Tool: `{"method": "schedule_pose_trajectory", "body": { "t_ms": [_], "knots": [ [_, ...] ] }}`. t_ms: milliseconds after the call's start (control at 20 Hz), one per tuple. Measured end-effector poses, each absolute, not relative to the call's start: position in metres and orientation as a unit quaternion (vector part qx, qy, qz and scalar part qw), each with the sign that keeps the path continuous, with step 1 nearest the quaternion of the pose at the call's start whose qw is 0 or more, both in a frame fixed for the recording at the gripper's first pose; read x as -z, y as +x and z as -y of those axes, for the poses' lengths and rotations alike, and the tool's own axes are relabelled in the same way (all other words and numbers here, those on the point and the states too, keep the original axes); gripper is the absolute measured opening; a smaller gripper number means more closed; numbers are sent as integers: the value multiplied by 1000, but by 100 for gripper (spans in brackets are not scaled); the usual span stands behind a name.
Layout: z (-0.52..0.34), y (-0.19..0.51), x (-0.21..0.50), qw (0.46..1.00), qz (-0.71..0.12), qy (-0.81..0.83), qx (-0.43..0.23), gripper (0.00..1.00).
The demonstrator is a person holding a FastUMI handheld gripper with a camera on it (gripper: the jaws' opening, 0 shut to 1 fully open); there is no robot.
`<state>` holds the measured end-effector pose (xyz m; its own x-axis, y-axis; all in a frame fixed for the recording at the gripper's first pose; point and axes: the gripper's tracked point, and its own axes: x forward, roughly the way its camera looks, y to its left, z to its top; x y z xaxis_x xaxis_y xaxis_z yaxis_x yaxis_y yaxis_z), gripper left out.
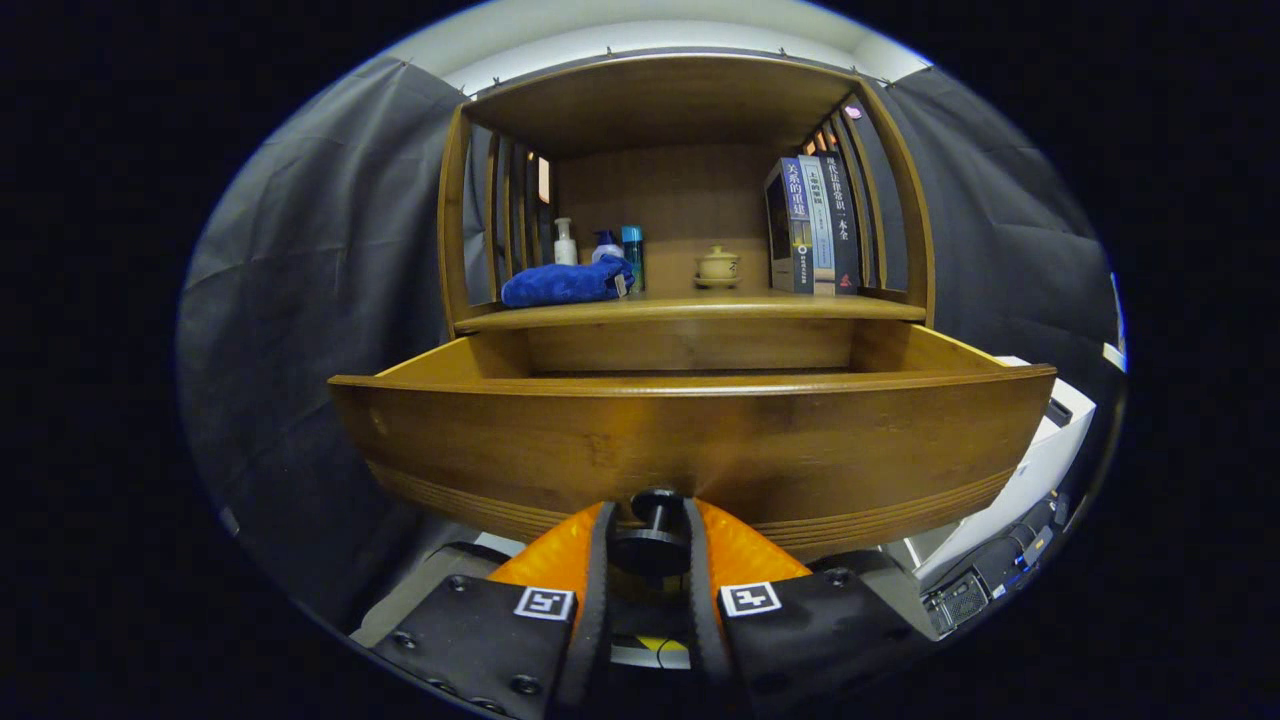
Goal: Pull open the drawer, take out the items inside it, and place them on the countertop above the cabinet.
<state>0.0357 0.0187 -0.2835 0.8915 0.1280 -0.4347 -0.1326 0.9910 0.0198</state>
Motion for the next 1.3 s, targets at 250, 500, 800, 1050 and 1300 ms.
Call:
{"method": "schedule_pose_trajectory", "body": {
  "t_ms": [250,500,800,1050,1300],
  "knots": [
    [-19,34,286,972,-225,-17,-67,43],
    [-23,31,287,971,-226,-21,-73,66],
    [-19,32,260,981,-181,-37,-64,97],
    [-7,39,191,994,-97,-25,-48,98],
    [1,82,98,997,-54,25,-46,98]
  ]
}}
